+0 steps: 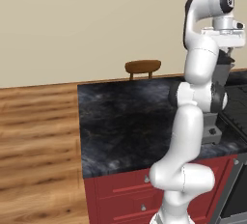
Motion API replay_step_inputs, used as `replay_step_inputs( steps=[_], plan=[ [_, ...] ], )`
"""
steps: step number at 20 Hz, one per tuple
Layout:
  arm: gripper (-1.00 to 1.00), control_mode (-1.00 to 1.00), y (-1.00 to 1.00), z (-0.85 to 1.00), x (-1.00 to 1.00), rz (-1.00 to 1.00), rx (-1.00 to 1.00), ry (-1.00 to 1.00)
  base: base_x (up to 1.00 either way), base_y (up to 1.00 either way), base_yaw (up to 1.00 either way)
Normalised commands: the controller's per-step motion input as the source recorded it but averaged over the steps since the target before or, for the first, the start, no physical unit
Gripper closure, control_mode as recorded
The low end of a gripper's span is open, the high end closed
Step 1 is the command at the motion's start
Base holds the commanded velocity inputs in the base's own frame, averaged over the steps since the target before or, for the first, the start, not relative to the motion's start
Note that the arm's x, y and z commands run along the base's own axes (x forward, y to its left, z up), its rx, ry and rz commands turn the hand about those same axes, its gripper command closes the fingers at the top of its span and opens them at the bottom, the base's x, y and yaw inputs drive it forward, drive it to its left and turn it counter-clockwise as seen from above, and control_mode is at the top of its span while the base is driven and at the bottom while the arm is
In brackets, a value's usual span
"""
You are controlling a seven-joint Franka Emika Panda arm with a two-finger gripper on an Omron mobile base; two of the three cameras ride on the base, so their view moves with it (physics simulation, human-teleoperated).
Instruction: Open the blender lid, put the pear in the blender, close the lid, and start the blender.
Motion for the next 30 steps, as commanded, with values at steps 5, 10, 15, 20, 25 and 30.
replay_step_inputs(
  steps=[5, 10, 15, 20, 25, 30],
  plan=[
    [1.00, -1.00, 0.00, -0.28, -0.19, -0.02, -0.03, 0.18, 0.00, 0.00, 0.00],
    [1.00, -1.00, 0.00, -0.55, -0.17, -0.04, -0.01, 0.15, 0.00, 0.00, 0.00],
    [1.00, -1.00, 0.02, -0.49, -0.03, -0.09, 0.00, 0.02, 0.00, 0.00, 0.00],
    [-1.00, -1.00, 0.05, -0.51, -0.02, -0.11, 0.00, 0.01, 0.00, 0.00, 0.00],
    [-1.00, -1.00, 0.01, -0.14, -0.02, -0.09, 0.00, -0.01, 0.00, 0.00, 0.00],
    [-1.00, -1.00, 0.01, 0.00, 0.00, -0.07, 0.00, -0.09, 0.00, 0.00, 0.00]
  ],
)
